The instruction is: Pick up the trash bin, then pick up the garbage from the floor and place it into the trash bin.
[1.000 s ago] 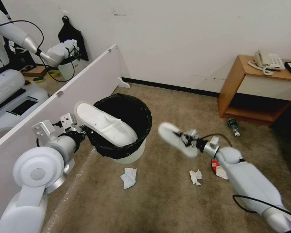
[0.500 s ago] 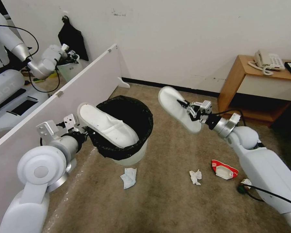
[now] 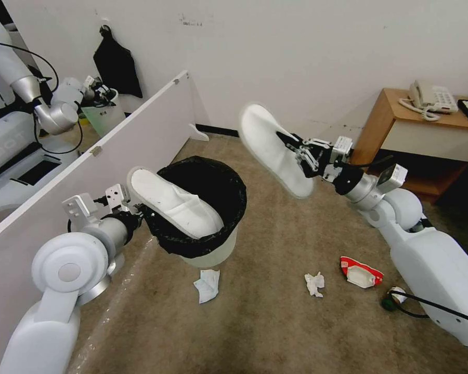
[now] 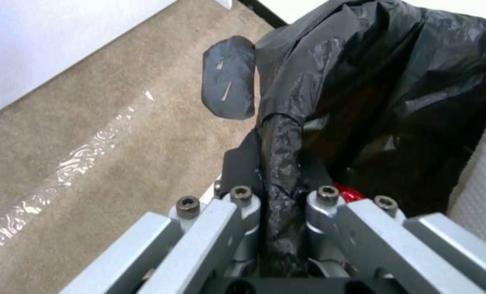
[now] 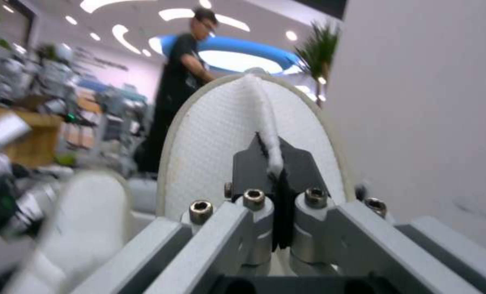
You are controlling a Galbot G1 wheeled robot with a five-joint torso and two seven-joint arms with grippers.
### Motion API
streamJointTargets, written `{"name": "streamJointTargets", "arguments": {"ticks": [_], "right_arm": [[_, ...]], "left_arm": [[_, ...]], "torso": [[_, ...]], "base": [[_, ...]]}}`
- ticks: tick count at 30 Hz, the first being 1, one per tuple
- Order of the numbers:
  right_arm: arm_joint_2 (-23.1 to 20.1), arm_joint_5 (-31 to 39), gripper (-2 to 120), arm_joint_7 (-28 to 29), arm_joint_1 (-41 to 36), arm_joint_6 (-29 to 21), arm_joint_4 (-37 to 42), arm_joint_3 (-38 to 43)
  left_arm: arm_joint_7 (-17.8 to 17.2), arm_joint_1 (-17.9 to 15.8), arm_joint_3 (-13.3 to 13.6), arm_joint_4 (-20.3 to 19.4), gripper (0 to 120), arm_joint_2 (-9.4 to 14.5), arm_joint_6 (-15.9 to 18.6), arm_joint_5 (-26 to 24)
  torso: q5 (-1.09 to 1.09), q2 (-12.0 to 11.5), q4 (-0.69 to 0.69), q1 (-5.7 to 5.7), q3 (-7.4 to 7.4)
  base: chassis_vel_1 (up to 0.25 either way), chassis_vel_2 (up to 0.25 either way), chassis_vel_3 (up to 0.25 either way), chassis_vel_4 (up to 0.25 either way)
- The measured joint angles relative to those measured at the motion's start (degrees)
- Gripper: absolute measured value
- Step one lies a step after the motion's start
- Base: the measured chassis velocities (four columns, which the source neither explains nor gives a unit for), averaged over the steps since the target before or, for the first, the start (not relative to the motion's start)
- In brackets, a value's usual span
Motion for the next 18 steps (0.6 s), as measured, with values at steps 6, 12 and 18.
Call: {"name": "streamJointTargets", "arguments": {"ticks": [6,12,18], "right_arm": [[1.8,2.8,0,-0.1,4.6,-0.2,0.8,-4.7],[4.1,3.9,0,0.0,9.8,-0.4,-0.8,-9.7],[8.7,4.2,0,0.0,17.1,-0.4,-3.6,-16.4]], "left_arm": [[1.5,-0.5,0.3,0.3,5,0.4,0.0,-0.1],[1.7,-1.3,0.5,1.0,5,0.5,0.0,-0.5],[1.7,-1.4,0.3,1.2,5,0.5,0.0,-0.7]], "torso": [[0.0,0.0,0.0,0.0,0.0],[-0.01,0.0,-0.01,0.0,0.0],[0.0,0.0,0.0,0.0,0.01]], "base": [[0.0,0.0,0.0,0.0],[0.0,0.0,0.0,0.0],[0.0,0.0,0.0,0.0]]}}
